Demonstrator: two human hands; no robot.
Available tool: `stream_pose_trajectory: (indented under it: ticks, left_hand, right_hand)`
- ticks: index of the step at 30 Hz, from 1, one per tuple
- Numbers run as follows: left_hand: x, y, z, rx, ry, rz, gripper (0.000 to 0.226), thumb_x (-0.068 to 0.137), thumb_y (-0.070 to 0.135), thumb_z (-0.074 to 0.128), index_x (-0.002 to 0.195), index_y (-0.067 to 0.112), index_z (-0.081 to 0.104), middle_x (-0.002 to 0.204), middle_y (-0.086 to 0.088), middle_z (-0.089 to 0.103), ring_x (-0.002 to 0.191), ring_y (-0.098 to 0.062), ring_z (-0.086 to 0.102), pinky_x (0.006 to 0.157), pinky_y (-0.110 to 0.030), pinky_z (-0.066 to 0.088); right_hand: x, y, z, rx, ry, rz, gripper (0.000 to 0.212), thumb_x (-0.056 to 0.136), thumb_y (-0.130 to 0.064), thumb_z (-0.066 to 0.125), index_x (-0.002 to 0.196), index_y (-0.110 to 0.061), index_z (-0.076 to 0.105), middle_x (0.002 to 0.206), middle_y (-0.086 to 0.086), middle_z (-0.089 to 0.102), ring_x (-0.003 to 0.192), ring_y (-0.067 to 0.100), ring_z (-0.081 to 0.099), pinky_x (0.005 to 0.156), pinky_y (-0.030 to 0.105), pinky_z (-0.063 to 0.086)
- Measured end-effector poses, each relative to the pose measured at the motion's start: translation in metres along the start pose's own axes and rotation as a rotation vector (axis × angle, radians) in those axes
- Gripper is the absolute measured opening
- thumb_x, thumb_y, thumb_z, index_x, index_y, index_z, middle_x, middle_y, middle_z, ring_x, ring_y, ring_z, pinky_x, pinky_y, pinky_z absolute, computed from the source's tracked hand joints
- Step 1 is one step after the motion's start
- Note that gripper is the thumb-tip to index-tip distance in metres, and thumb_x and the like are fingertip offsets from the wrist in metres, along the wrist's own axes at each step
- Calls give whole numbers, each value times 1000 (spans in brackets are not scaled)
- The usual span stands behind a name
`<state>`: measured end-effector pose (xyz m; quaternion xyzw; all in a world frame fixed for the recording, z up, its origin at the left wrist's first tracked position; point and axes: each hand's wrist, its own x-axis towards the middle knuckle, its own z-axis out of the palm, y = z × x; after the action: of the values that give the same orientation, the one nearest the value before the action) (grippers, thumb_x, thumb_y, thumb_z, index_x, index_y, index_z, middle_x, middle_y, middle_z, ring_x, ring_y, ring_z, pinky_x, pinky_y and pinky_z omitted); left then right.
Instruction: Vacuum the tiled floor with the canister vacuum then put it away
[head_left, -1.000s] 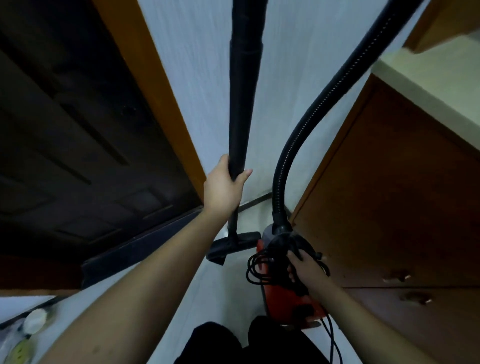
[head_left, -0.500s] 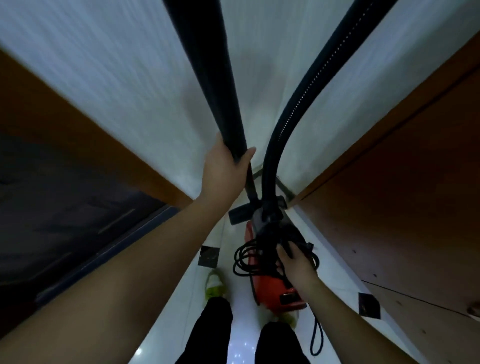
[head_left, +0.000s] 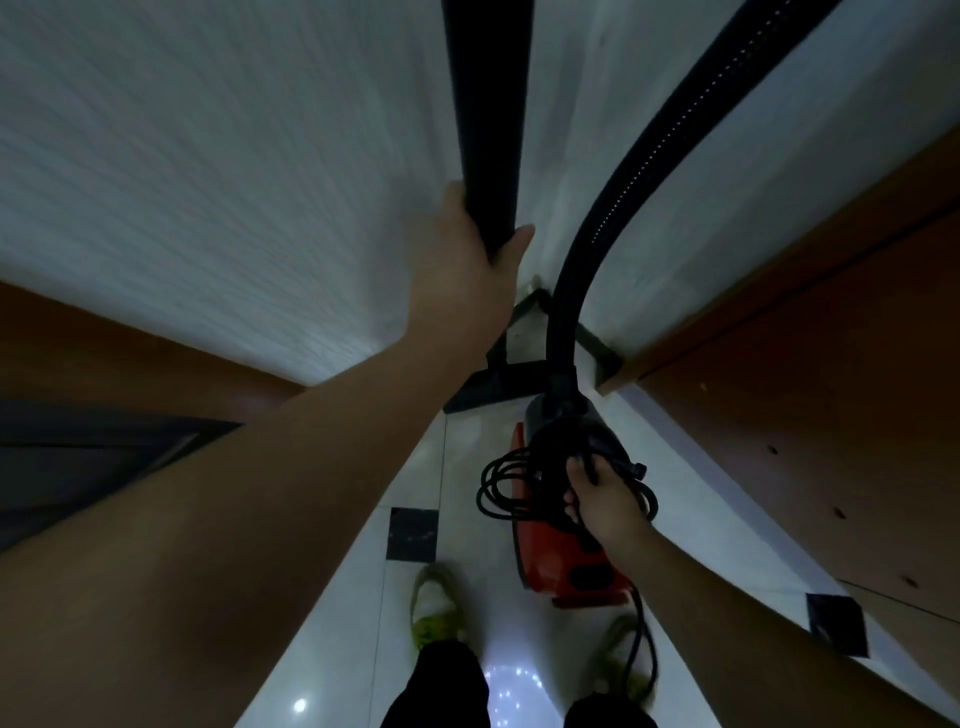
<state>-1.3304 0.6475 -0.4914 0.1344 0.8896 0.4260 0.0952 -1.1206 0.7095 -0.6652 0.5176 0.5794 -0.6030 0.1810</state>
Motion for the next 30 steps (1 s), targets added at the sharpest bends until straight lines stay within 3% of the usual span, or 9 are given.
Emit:
stream_pose_trajectory:
  ticks: [3, 8, 11, 15, 19, 22, 25, 27, 30]
  left_hand:
    - [14, -25, 19, 40, 15, 10, 43, 89, 39, 63, 121, 11, 55, 107, 1, 64, 97, -9, 62, 79, -16, 48]
    - [34, -44, 33, 115, 43, 44, 53, 92, 46, 57, 128, 7, 53, 119, -5, 62, 109, -14, 59, 98, -32, 48]
    - [43, -43, 35, 125, 51, 78, 56, 92, 47, 56, 132, 8, 50, 123, -5, 60, 112, -16, 57, 100, -33, 46]
    - [53, -41, 37, 148, 72, 146, 59, 92, 44, 58, 134, 5, 47, 127, -8, 56, 117, -16, 53, 104, -30, 41]
    - [58, -51, 35, 149, 78, 179, 52, 90, 45, 60, 124, 6, 55, 118, -6, 59, 110, -14, 55, 92, -16, 39]
    - [56, -57, 33, 287, 21, 132, 49, 91, 51, 55, 112, 7, 60, 105, -5, 63, 97, -16, 60, 80, -18, 41]
    - [56, -52, 29, 472, -70, 54, 46, 95, 54, 44, 79, 11, 55, 76, -7, 57, 76, -22, 58, 70, -32, 47]
    - [58, -48, 26, 485, -107, 34, 46, 98, 50, 42, 83, 8, 55, 71, -7, 52, 76, -27, 56, 69, -35, 44]
    - [62, -44, 24, 561, -184, 85, 49, 101, 43, 39, 100, -1, 61, 84, -16, 57, 91, -35, 60, 79, -38, 45]
  right_hand:
    - [32, 2, 6, -39, 7, -27, 32, 102, -36, 42, 122, -13, 52, 70, 2, 56, 57, 13, 52, 47, 17, 41]
    - [72, -3, 12, -43, 21, -43, 41, 103, -35, 40, 134, -11, 49, 76, 0, 57, 63, 10, 53, 47, 13, 41]
    - [95, -9, 11, -59, 32, -46, 41, 103, -35, 40, 136, -12, 48, 77, 0, 58, 64, 10, 54, 47, 14, 41]
    - [115, -16, 3, -152, 55, -87, 44, 103, -37, 37, 139, -12, 46, 92, 5, 63, 77, 17, 58, 66, 25, 44]
    - [127, -11, -3, -353, 127, -103, 49, 103, -41, 36, 144, -15, 42, 133, 17, 56, 120, 35, 53, 100, 38, 43]
    - [134, -11, -7, -564, 242, -89, 54, 96, -53, 42, 132, -14, 52, 128, 18, 58, 116, 37, 55, 92, 40, 49]
    - [137, -17, -11, -664, 288, -75, 64, 90, -60, 47, 132, -11, 49, 125, 17, 58, 111, 37, 58, 90, 44, 52]
    - [135, -20, -12, -652, 238, -80, 62, 92, -55, 48, 133, -8, 46, 125, 18, 59, 109, 36, 60, 89, 45, 53]
    - [127, -25, -15, -624, 158, -131, 49, 98, -38, 50, 133, -5, 46, 123, 20, 60, 109, 36, 60, 86, 39, 53]
